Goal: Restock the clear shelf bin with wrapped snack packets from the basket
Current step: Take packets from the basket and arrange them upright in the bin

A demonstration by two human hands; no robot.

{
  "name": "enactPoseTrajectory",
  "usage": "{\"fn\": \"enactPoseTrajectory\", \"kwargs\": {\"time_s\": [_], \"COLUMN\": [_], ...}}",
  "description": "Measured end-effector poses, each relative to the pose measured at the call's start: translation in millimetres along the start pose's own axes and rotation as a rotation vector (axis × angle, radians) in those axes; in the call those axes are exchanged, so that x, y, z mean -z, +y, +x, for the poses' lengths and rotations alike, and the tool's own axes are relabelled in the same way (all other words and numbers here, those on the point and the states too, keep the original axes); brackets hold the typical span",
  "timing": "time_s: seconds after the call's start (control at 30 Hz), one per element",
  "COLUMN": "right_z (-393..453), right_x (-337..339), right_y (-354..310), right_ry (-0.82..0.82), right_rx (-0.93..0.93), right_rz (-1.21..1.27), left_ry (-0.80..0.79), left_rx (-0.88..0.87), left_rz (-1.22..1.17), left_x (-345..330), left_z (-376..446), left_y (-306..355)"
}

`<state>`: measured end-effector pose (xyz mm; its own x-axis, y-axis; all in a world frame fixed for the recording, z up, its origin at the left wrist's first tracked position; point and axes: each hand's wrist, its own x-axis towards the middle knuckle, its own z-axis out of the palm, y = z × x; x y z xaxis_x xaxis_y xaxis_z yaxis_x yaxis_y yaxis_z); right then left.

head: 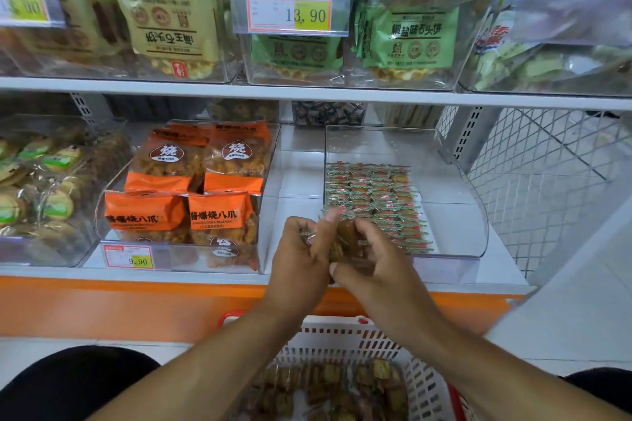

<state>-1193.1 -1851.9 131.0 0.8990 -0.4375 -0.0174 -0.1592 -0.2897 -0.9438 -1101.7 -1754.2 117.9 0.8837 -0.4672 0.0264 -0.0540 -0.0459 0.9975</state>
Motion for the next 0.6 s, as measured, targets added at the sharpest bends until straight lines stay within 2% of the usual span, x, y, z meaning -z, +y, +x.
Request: {"fn": "enactPoseTrajectory", "kwargs": {"time_s": [0.07, 0.2, 0.4, 0.53, 0.6], "right_z": [1, 3, 2, 5, 4], "right_x": [2, 4, 5, 13, 14], "right_y": [-2, -3, -5, -7, -7], "right_ry": [0.006, 0.035, 0.012, -0.011, -0.03], "right_rx": [0.04, 0.073, 0.176, 0.236, 0.27], "right_rz": [-0.042, -0.059, -0.094, -0.219, -0.343], "left_ry": [-0.033, -0.134, -0.307, -0.417, -0.424], "left_rx": [0.042, 0.222, 0.334, 0.415, 0.445], "left_rz": [-0.018, -0.237, -0.525, -0.807, -0.851], "left_x": [0, 0, 3, 8, 9], "left_z": [0, 0, -1, 3, 5], "left_y": [-3, -2, 10, 14, 14]}}
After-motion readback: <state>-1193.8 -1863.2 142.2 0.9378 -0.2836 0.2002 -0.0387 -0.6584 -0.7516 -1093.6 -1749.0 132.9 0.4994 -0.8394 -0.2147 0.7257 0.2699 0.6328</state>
